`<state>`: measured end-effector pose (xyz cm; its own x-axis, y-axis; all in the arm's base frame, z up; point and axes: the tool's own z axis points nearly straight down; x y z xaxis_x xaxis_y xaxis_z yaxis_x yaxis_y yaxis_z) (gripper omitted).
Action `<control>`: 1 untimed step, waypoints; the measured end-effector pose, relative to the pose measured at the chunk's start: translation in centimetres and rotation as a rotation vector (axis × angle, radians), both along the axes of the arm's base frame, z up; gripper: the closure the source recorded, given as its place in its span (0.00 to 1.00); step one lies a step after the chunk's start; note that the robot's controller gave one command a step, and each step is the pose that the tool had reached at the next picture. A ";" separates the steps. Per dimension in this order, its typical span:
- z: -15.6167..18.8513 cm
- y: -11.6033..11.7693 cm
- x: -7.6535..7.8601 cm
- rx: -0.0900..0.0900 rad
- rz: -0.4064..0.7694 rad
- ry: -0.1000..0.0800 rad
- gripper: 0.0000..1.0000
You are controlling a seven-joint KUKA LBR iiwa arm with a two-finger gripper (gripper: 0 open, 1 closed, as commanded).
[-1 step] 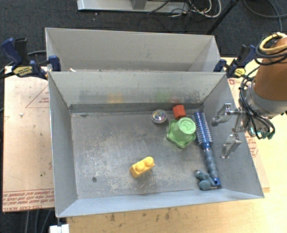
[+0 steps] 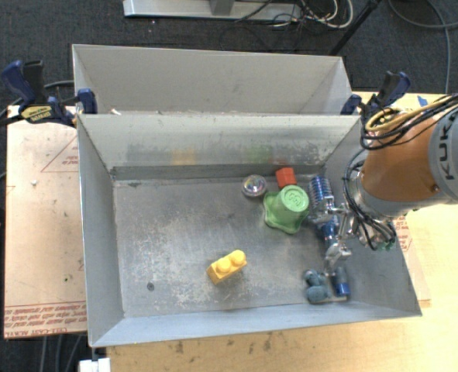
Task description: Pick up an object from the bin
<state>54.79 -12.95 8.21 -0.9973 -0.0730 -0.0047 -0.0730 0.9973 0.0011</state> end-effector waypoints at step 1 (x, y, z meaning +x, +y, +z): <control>2.9 -1.4 -6.2 -0.001 0.023 0.006 0.00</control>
Offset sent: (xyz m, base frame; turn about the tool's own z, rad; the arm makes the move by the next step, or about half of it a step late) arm -0.0602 -0.0133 0.0275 -0.0268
